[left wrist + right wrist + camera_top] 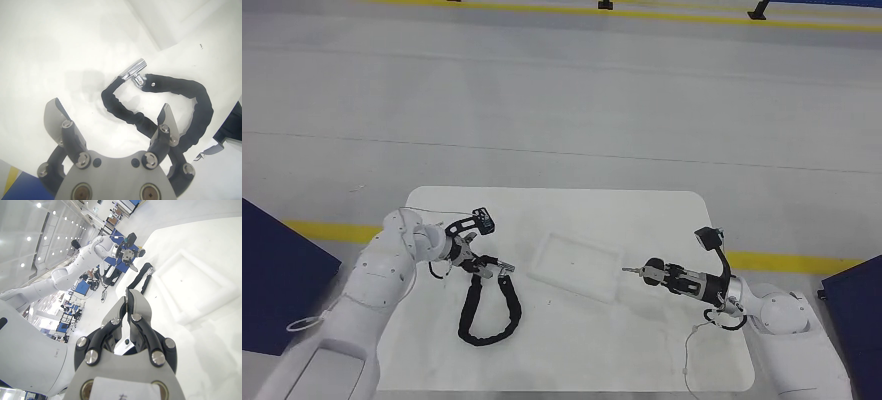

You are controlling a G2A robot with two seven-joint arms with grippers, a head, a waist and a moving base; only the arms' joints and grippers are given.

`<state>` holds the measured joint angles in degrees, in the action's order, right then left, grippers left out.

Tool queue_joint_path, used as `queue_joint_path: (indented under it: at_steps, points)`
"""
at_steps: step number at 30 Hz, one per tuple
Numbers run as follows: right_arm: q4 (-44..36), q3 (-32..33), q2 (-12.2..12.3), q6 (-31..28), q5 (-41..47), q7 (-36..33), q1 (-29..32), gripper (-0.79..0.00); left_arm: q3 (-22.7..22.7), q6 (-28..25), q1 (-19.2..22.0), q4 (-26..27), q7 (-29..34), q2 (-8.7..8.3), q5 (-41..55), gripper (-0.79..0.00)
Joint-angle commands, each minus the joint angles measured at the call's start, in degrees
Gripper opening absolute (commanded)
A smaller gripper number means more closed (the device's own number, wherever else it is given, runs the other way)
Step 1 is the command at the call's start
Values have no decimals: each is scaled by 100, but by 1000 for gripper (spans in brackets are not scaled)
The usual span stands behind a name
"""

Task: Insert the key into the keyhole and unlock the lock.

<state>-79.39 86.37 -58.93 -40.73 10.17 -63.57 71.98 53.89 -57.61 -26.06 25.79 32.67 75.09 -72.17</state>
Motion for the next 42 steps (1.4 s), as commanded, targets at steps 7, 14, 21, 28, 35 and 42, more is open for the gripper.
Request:
queue_joint_path:
  at_steps: [7, 14, 21, 28, 35, 42]
  points:
    - [0, 0, 0, 0, 0, 0, 0, -785, -418, 440, 161, -544, -228, 272, -236, -154]
    - [0, 0, 0, 0, 0, 0, 0, -785, -648, 904, 243, -789, -553, 434, -466, -299]
    - [0, 0, 0, 0, 0, 0, 0, -785, -811, 927, 318, -1033, -575, 576, -544, -406]
    - [0, 0, 0, 0, 0, 0, 0, -785, -906, 849, 408, -1238, -537, 660, -580, -446]
    - [0, 0, 0, 0, 0, 0, 0, -785, -968, 864, 452, -1337, -591, 704, -612, -502]
    - [0, 0, 0, 0, 0, 0, 0, -785, -1051, 971, 409, -1350, -648, 756, -684, -576]
